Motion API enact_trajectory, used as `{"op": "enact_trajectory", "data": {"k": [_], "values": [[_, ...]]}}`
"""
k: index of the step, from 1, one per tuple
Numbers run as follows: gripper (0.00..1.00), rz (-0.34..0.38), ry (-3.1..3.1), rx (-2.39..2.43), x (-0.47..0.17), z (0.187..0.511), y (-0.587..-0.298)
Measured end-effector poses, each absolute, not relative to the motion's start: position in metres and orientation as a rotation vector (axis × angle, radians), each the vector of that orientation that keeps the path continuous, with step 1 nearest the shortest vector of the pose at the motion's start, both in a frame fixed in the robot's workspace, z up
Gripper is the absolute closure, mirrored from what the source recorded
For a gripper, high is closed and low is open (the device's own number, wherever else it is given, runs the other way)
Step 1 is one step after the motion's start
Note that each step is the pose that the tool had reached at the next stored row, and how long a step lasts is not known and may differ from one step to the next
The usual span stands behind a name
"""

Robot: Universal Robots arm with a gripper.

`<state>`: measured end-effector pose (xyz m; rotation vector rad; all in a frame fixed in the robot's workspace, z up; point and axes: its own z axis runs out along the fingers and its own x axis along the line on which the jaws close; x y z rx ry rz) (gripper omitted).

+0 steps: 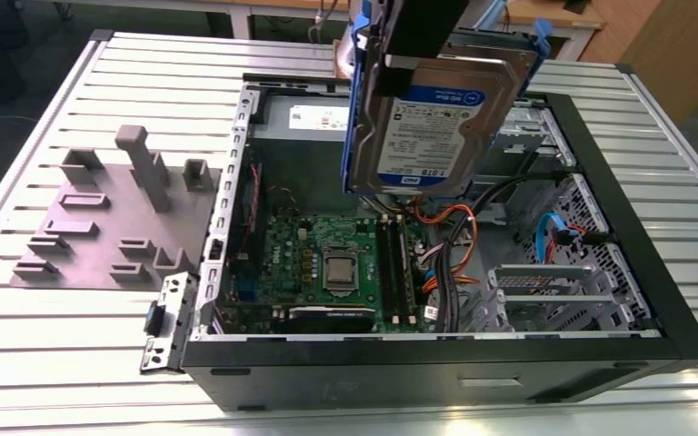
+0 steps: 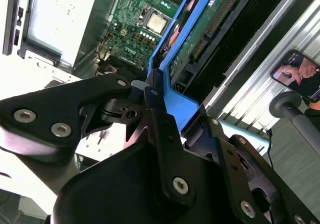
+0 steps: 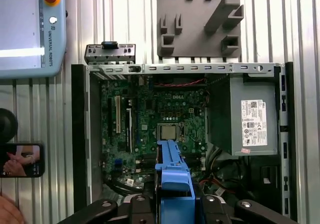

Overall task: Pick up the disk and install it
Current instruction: 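Insert the disk into the insertion slot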

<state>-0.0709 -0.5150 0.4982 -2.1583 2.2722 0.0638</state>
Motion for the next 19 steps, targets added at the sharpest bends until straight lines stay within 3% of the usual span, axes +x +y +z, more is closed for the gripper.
{"op": "enact_trajectory", "data": {"k": [19], "values": [[0.64, 0.063, 2.273, -2.159, -0.042, 0.493, -0.525]]}}
